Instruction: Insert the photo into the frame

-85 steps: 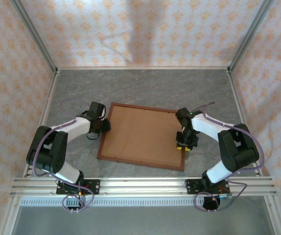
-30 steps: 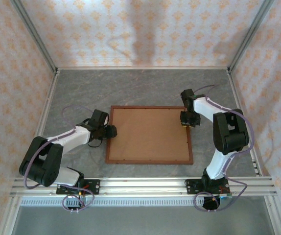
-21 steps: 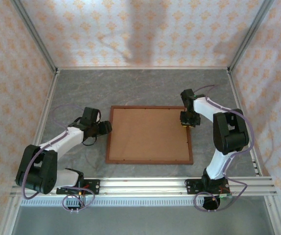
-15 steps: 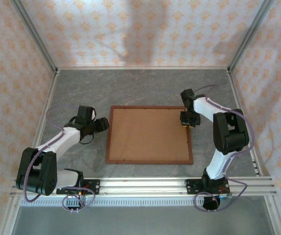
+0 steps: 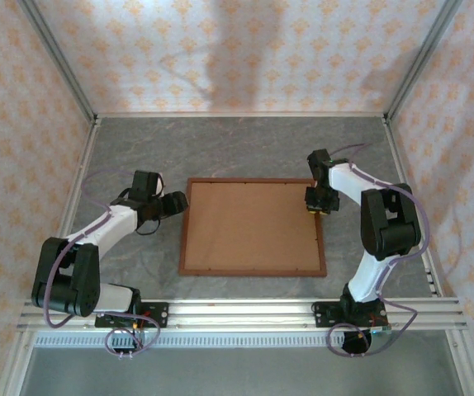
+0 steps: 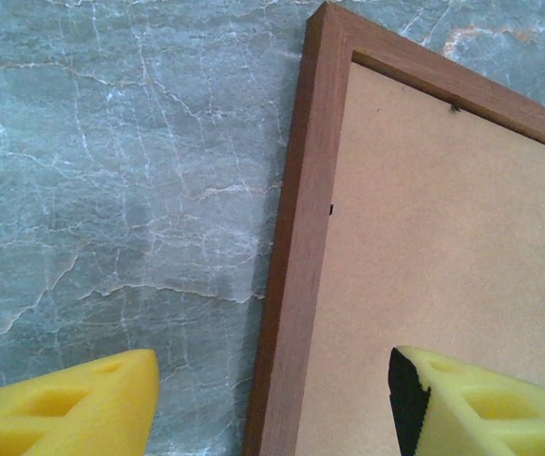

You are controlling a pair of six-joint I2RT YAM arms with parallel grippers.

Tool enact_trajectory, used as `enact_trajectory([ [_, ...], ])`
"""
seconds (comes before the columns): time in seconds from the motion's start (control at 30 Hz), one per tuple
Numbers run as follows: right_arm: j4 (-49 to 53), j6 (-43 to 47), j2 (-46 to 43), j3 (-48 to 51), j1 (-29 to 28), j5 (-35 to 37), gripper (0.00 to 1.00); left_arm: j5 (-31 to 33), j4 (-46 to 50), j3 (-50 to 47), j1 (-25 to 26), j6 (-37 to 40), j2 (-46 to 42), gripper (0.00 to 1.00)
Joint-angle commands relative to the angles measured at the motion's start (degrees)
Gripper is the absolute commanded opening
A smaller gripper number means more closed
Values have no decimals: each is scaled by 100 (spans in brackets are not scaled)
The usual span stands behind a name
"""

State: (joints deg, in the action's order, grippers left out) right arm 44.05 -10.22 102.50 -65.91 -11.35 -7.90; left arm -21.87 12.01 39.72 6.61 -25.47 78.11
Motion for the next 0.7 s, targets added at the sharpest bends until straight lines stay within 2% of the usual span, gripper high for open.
enact_trajectory([
  [0.0,-37,-21,-60,-45,107,257,21,125,284,270,-36,52,-51,65],
  [0.33,-65,-22,-48,-11,108,126,21,170,444,429,-34,73,-102,62],
  [0.47,-45,-8,-35,-27,107,126,22,-121,495,496,-28,69,43,57],
  [0.67,-20,1,-15,-95,110,26,22,-128,694,764,69,71,469,52],
])
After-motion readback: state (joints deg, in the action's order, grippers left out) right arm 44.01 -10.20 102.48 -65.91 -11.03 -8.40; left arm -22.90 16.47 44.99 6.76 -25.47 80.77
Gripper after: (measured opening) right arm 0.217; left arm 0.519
